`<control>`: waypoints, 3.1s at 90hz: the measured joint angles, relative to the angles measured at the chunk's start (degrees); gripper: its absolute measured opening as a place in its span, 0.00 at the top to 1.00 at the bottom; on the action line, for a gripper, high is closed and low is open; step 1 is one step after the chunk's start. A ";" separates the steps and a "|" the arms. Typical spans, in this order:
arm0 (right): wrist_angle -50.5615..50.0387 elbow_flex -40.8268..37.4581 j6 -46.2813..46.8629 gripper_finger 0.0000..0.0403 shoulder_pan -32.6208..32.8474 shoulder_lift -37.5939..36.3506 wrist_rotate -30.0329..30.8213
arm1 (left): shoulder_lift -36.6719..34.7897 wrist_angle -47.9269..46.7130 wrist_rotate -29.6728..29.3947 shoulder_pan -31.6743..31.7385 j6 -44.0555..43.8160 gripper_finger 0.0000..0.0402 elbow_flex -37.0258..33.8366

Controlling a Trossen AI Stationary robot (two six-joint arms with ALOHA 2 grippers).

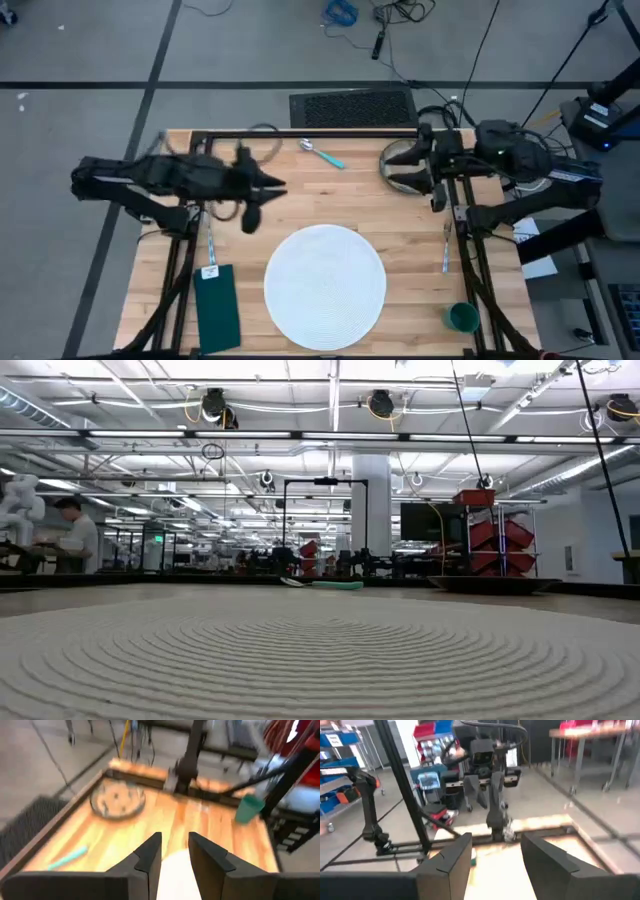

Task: Set table place
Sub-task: Move the white table mat to the center

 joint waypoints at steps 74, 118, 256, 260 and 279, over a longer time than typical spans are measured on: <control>-0.44 0.00 6.74 0.61 4.58 6.02 0.31 | 31.62 -9.00 16.32 5.79 5.97 0.63 -5.02; 0.32 0.00 5.19 0.61 9.77 9.19 1.60 | 33.25 0.04 16.54 10.06 9.79 0.63 -12.14; 0.41 0.00 3.67 0.61 11.26 9.25 6.95 | 30.63 -3.72 5.40 11.32 9.44 1.00 -5.27; 0.44 0.00 3.69 0.61 11.26 9.25 7.73 | 30.64 -3.95 3.98 12.34 9.43 1.00 -5.48; 0.39 0.00 5.13 0.61 11.26 9.20 8.23 | 30.72 -3.34 2.50 16.14 8.54 1.00 -6.30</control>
